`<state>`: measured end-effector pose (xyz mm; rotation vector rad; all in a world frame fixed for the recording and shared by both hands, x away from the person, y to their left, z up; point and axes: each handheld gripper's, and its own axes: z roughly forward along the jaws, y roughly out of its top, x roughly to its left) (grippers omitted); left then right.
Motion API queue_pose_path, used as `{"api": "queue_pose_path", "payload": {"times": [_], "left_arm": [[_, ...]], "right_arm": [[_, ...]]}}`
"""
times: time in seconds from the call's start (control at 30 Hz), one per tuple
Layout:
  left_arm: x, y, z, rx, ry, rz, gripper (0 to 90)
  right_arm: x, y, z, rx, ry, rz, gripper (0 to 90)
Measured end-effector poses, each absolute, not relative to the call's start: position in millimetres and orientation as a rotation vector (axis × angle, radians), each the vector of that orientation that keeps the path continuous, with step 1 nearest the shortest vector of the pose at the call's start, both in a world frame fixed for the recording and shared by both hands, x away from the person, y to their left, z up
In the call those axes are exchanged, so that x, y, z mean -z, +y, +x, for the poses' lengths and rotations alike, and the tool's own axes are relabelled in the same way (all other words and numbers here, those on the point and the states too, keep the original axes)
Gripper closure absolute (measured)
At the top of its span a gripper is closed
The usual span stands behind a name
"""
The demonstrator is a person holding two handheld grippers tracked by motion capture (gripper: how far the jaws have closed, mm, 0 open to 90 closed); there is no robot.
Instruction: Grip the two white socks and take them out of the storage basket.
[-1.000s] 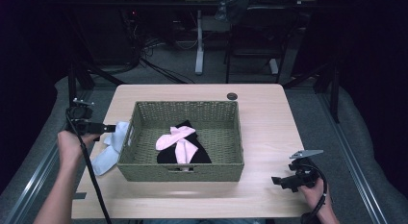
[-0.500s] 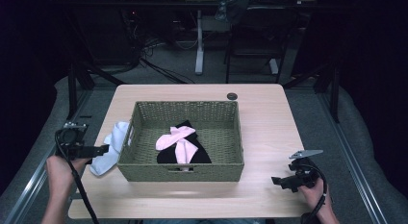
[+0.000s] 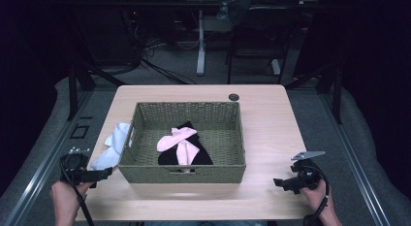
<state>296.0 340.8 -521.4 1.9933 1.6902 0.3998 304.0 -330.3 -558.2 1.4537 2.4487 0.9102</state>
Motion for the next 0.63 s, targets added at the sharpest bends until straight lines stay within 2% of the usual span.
{"api": "queue_pose_path", "payload": {"times": [0.27, 0.63], "left_arm": [[544, 337, 283, -0.405, 1.717, 1.993, 1.5], [547, 340, 281, -0.403, 1.722, 1.986, 0.4]], "right_arm": [[559, -330, 304, -0.91, 2.445, 1.45, 2.5], [558, -330, 304, -0.911, 2.454, 1.451, 2.5]]}}
